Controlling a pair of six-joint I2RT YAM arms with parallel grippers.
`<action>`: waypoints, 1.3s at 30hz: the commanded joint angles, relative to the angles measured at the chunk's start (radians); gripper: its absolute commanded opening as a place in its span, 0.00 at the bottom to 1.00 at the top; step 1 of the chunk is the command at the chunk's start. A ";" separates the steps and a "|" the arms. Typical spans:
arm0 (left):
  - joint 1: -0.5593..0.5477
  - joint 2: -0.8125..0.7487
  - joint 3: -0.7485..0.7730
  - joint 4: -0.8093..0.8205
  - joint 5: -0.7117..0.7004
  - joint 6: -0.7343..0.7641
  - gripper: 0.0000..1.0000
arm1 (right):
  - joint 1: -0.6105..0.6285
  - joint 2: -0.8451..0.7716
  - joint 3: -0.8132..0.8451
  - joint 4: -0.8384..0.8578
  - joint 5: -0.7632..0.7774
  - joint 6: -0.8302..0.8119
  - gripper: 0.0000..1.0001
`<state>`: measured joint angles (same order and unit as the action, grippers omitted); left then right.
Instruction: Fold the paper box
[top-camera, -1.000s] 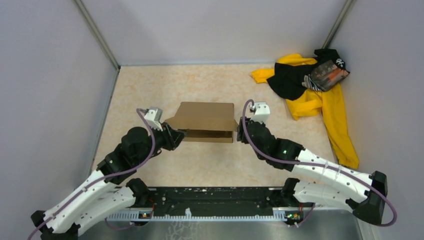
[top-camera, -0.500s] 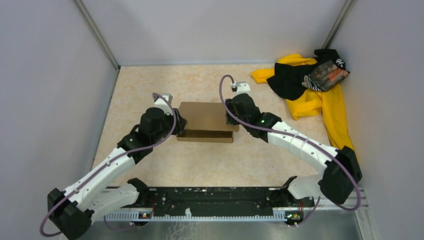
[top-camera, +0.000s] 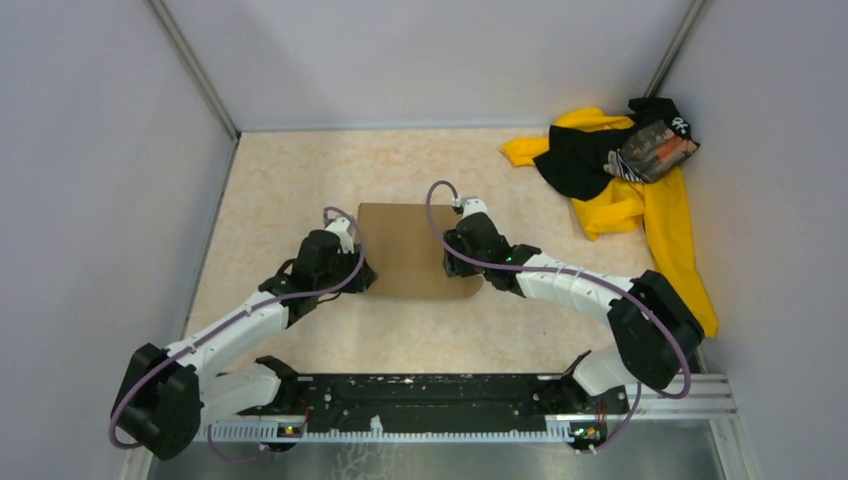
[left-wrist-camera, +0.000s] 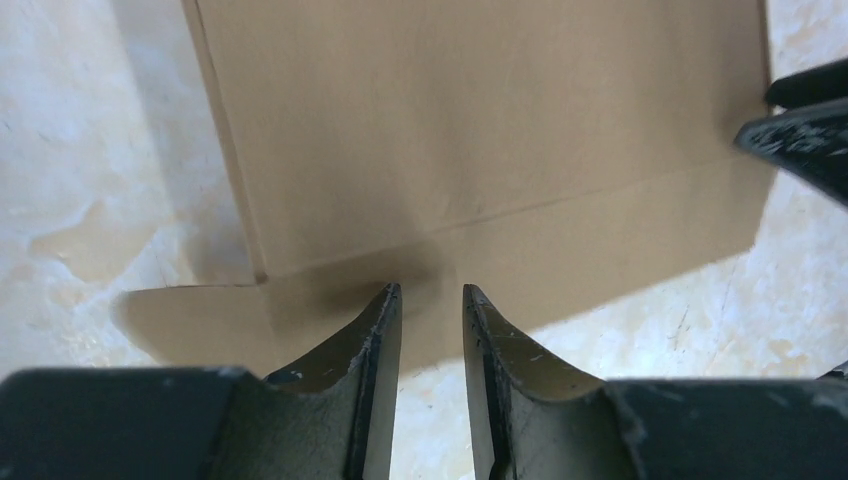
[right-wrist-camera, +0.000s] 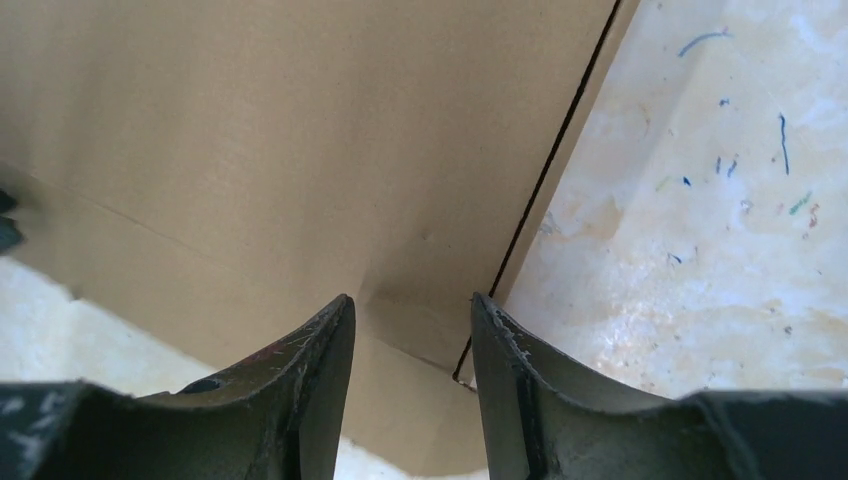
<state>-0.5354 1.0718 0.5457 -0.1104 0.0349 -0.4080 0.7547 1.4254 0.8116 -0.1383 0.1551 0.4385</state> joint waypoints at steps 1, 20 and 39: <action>0.002 0.009 -0.055 0.056 0.027 -0.030 0.35 | -0.011 0.029 -0.018 0.069 -0.052 0.037 0.46; 0.002 -0.170 0.191 -0.187 0.082 0.040 0.63 | -0.011 -0.384 0.013 -0.150 -0.054 -0.064 0.60; -0.020 -0.568 -0.089 -0.176 0.342 -0.241 0.99 | -0.009 -1.037 -0.260 -0.461 -0.322 0.273 0.99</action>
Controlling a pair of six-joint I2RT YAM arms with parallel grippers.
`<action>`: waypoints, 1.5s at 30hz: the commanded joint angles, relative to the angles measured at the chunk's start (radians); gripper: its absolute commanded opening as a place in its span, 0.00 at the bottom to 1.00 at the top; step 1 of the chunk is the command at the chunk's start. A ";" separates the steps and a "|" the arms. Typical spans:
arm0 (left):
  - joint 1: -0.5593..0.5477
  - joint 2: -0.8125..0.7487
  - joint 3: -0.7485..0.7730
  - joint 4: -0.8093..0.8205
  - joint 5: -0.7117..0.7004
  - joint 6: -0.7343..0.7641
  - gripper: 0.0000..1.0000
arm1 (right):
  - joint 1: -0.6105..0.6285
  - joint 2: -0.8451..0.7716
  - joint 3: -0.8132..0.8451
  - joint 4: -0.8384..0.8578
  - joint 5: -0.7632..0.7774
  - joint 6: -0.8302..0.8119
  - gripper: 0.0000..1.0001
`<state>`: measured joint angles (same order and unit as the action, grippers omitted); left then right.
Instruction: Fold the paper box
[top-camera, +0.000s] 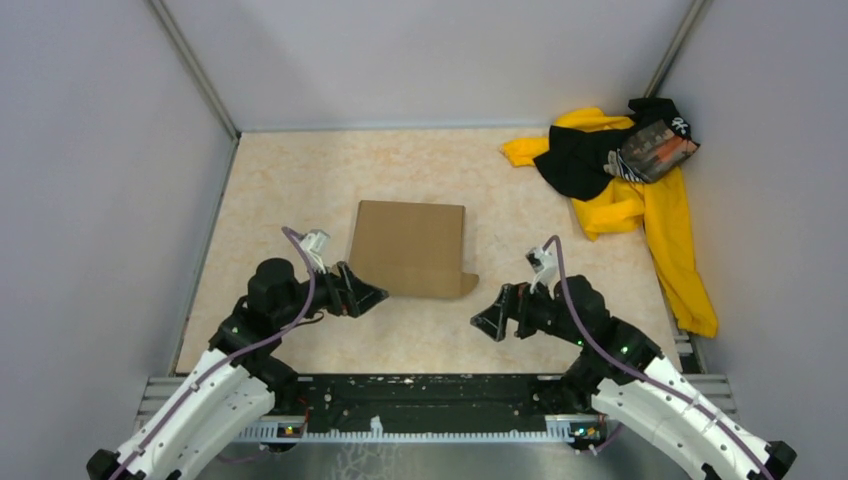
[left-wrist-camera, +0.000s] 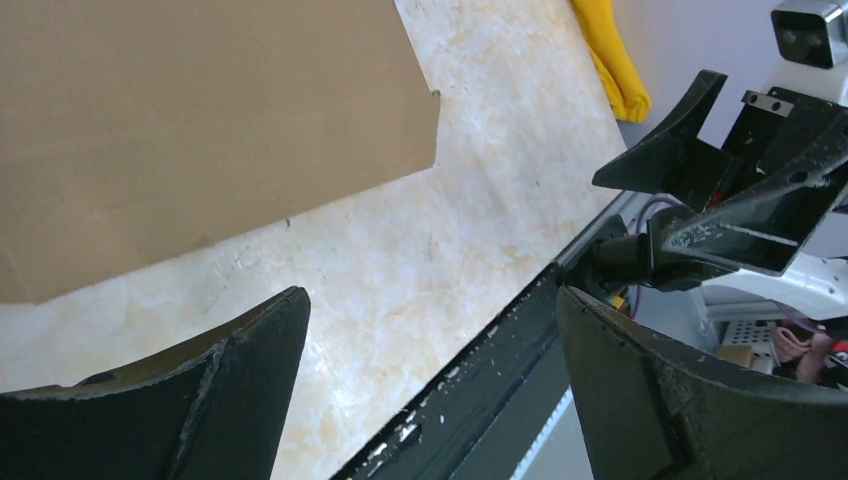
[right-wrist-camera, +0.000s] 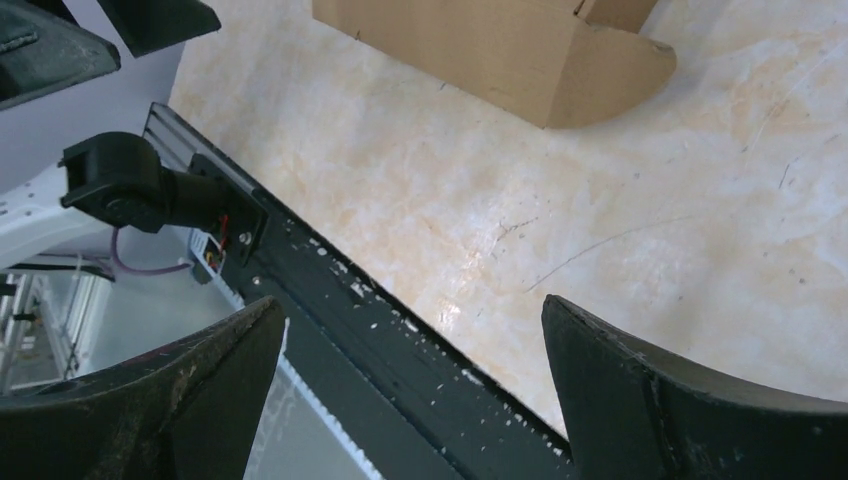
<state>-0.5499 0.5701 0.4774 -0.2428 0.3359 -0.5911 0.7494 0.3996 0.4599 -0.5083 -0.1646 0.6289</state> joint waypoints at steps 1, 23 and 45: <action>-0.007 -0.071 -0.018 -0.048 0.049 -0.062 0.99 | -0.004 -0.006 0.104 -0.111 0.012 0.104 0.99; -0.183 0.397 0.166 0.094 -0.019 -0.065 0.99 | 0.042 0.097 0.075 0.146 -0.087 0.180 0.99; -0.010 0.754 0.453 0.025 -0.127 0.127 0.99 | 0.029 0.816 0.453 0.128 0.128 -0.291 0.99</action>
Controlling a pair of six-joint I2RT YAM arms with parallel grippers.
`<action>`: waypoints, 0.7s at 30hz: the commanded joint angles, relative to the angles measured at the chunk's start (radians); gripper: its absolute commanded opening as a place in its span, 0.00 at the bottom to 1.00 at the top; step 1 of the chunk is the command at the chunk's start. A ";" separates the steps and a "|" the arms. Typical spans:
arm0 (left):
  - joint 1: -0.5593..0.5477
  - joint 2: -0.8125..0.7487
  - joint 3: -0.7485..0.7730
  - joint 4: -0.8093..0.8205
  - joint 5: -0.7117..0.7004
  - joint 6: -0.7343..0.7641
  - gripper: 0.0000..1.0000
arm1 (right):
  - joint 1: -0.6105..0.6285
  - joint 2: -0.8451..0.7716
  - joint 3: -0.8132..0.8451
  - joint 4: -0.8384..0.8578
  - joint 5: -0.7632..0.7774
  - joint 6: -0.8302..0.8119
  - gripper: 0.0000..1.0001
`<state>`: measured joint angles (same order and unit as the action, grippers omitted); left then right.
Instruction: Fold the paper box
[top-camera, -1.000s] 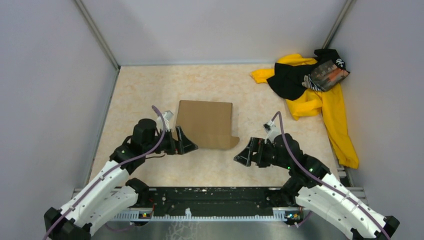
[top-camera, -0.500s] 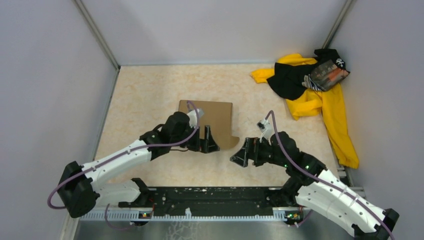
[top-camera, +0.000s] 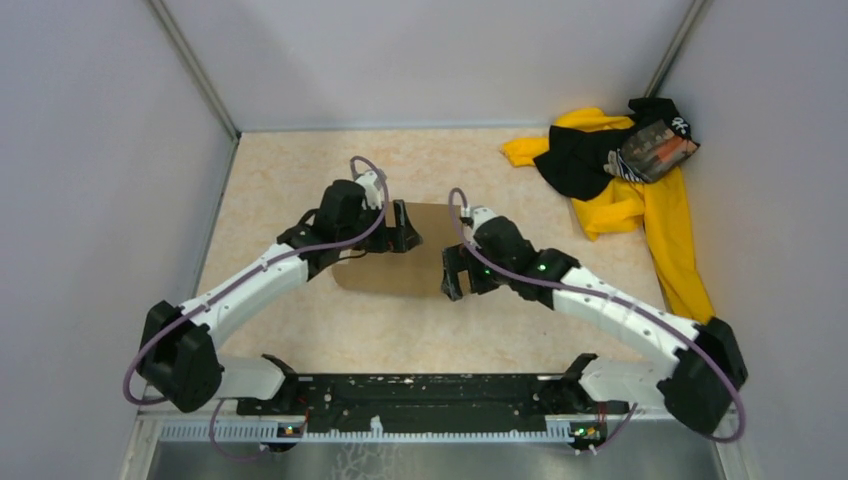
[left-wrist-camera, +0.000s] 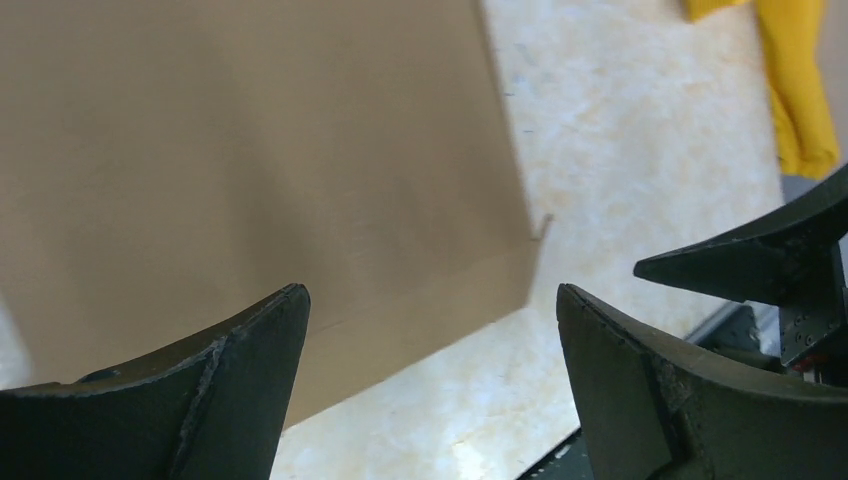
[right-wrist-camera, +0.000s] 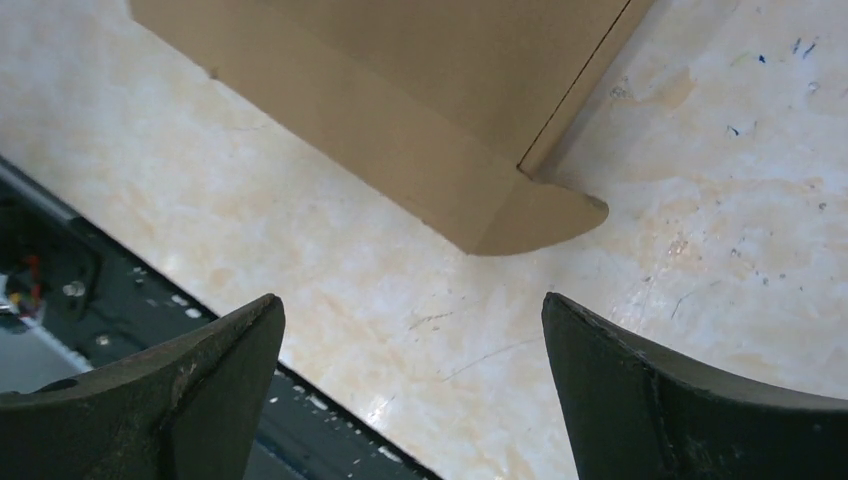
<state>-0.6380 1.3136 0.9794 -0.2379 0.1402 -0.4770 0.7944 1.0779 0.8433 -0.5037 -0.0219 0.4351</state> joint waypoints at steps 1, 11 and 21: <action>0.089 0.004 -0.065 0.038 0.068 0.016 0.99 | -0.023 0.177 0.087 0.146 -0.029 -0.098 0.99; 0.119 -0.041 -0.051 0.000 -0.045 0.144 0.90 | -0.037 0.442 0.285 0.229 -0.052 -0.104 0.92; 0.206 -0.117 -0.183 0.071 0.052 0.136 0.99 | -0.038 0.511 0.274 0.335 -0.142 -0.009 0.93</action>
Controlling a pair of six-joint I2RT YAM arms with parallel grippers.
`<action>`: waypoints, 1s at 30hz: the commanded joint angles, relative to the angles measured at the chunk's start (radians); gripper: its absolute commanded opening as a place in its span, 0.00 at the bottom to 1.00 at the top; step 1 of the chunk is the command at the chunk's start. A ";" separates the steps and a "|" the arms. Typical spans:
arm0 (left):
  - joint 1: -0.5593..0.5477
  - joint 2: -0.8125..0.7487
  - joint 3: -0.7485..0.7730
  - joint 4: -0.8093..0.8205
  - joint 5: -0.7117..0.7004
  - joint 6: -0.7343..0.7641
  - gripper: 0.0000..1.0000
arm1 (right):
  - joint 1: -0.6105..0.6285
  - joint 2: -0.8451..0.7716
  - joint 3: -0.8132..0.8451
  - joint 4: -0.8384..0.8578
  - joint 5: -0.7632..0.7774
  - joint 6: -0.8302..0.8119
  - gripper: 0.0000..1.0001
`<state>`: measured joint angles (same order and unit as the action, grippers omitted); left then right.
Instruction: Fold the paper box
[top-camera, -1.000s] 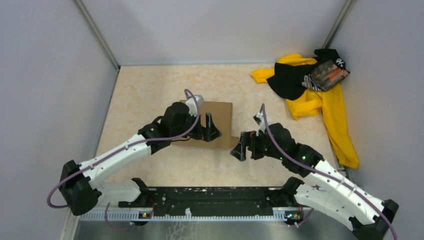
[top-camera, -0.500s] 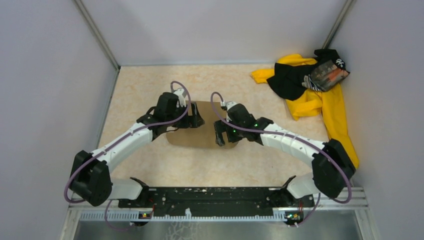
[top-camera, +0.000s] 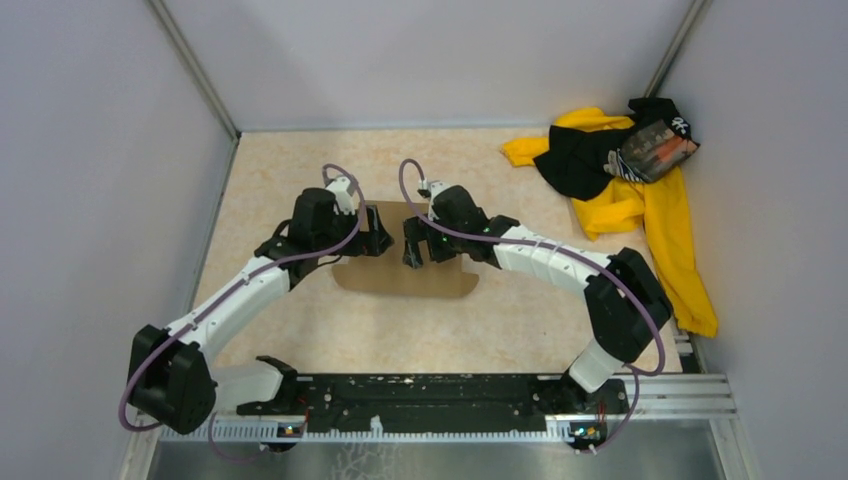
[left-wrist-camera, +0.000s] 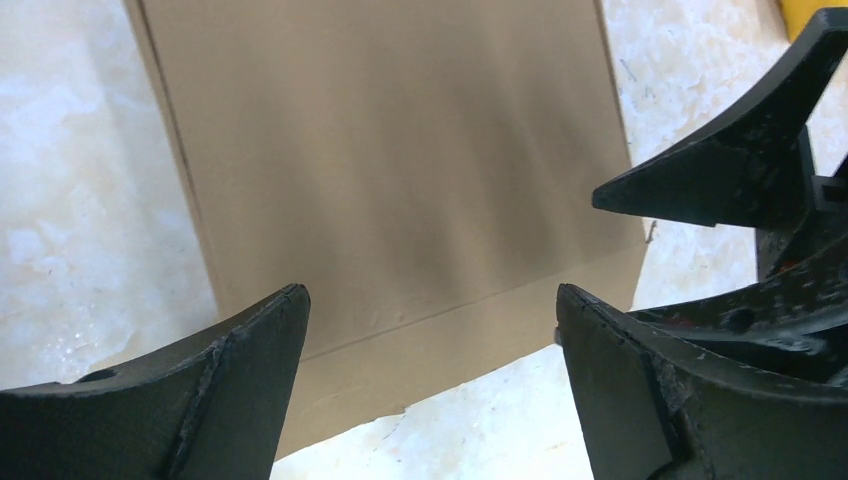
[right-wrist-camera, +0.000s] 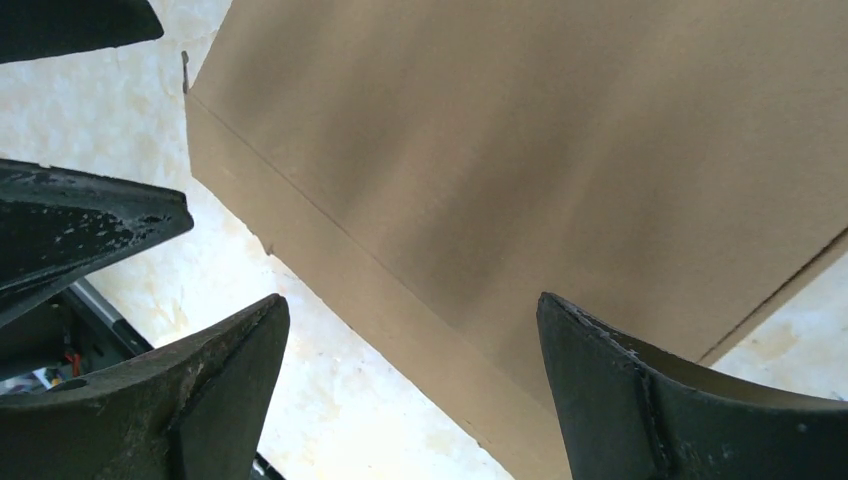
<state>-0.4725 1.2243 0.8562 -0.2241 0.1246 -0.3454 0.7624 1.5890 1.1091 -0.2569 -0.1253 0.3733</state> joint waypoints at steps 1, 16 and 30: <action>0.047 -0.027 -0.074 0.074 0.089 -0.002 0.99 | -0.006 -0.004 -0.001 0.095 -0.037 0.062 0.92; 0.061 0.114 -0.155 0.124 0.139 -0.065 0.99 | -0.018 0.011 -0.158 0.096 -0.017 0.131 0.93; 0.061 -0.003 0.012 0.002 0.194 -0.034 0.99 | -0.035 -0.130 -0.004 -0.044 0.046 0.027 0.99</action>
<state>-0.4141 1.2800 0.7677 -0.1703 0.2844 -0.4072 0.7444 1.5486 0.9997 -0.2035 -0.1448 0.4553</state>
